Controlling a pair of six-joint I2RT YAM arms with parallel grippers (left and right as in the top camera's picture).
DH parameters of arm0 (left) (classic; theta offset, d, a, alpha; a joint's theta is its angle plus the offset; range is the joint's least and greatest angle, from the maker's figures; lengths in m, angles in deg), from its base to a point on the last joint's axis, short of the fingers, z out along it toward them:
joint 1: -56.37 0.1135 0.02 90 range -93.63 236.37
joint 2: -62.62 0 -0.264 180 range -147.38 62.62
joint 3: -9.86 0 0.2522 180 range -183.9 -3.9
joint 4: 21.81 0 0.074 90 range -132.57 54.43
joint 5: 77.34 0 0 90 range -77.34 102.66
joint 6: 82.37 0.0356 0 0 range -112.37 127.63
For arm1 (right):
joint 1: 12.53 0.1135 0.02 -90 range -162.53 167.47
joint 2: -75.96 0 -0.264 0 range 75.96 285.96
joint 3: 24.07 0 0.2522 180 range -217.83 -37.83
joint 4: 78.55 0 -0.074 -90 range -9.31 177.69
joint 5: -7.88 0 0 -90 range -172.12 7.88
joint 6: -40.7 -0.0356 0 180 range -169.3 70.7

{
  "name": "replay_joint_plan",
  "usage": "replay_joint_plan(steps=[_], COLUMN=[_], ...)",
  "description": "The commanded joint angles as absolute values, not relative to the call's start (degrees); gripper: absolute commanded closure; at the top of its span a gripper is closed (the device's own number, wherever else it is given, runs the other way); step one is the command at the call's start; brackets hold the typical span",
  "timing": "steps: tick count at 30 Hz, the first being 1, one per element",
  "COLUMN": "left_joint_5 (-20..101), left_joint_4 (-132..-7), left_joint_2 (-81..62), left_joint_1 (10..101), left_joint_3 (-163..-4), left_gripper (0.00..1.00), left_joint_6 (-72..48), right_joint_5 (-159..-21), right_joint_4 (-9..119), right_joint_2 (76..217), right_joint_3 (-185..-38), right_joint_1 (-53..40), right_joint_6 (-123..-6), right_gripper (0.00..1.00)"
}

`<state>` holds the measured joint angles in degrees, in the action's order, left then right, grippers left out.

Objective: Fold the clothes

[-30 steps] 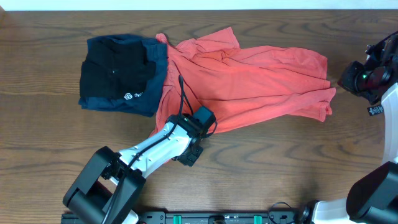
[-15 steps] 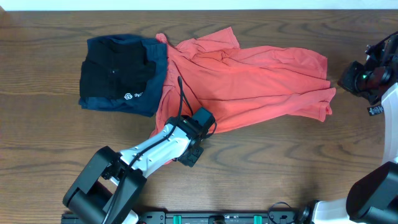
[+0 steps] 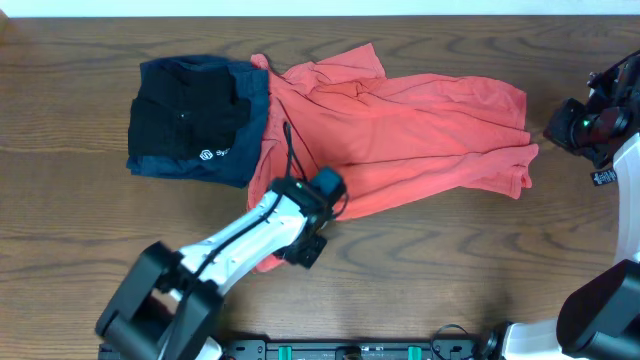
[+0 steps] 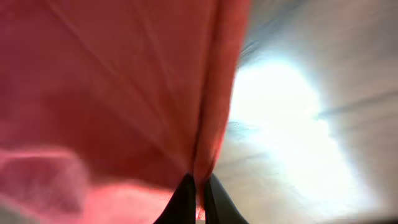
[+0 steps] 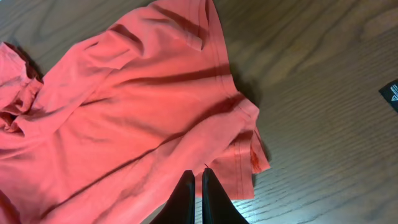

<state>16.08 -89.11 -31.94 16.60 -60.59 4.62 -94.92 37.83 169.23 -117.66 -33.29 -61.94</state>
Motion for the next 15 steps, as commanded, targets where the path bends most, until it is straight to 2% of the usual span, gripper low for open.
replay_joint_plan(steps=[1, 5, 15], left_joint_5=[22.0, 27.2, 27.0], left_joint_4=[-91.6, -91.7, -92.2], left_joint_2=[-27.2, -23.4, -20.4], left_joint_1=[16.7, 16.6, 16.6], left_joint_3=[-66.7, -70.3, -70.9], left_gripper=[0.94, 0.94, 0.93], left_joint_6=[4.1, 4.1, 6.3], right_joint_5=[-94.4, -94.3, -94.3], right_joint_4=[37.8, 37.8, 37.6], right_joint_2=[168.9, 168.9, 168.9], right_joint_3=[-117.7, -117.7, -117.7], right_joint_1=[-33.0, -33.0, -33.0], right_joint_6=[-62.6, -62.6, -62.6], right_gripper=[0.95, 0.95, 0.94])
